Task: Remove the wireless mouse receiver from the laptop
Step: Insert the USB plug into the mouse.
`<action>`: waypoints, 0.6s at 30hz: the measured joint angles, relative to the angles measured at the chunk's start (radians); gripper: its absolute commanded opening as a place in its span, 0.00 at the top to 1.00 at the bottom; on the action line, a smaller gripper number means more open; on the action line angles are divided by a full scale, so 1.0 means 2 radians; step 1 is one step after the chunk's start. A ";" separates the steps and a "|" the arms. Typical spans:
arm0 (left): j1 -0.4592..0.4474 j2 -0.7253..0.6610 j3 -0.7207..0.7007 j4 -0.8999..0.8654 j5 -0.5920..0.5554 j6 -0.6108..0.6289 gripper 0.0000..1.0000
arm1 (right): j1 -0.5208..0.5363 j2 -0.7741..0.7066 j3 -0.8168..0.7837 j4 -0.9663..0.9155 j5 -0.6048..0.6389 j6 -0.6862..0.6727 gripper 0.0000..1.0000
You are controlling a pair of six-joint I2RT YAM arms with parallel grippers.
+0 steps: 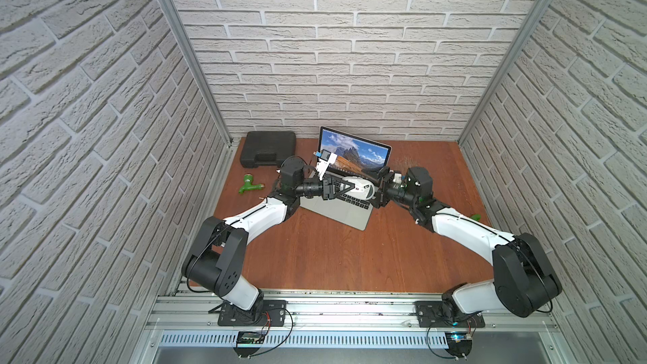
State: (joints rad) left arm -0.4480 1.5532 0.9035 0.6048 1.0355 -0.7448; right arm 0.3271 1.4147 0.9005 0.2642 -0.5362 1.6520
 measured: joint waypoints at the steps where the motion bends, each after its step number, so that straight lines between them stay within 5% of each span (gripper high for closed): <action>1: 0.000 0.000 -0.001 0.003 -0.001 -0.005 1.00 | -0.006 -0.007 0.033 -0.052 0.006 -0.043 0.06; 9: -0.001 -0.013 -0.036 0.016 -0.015 0.022 1.00 | -0.068 -0.063 0.089 -0.161 -0.063 -0.220 0.06; 13: -0.001 -0.018 -0.050 0.029 -0.022 0.029 1.00 | -0.079 -0.047 0.126 -0.289 -0.083 -0.345 0.15; 18: -0.001 -0.031 -0.068 0.053 -0.028 0.037 1.00 | -0.079 -0.078 0.138 -0.389 -0.095 -0.517 0.12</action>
State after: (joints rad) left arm -0.4500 1.4906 0.7673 0.7113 0.9802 -0.6704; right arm 0.1684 1.2579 1.1755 -0.5140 -0.7258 0.6178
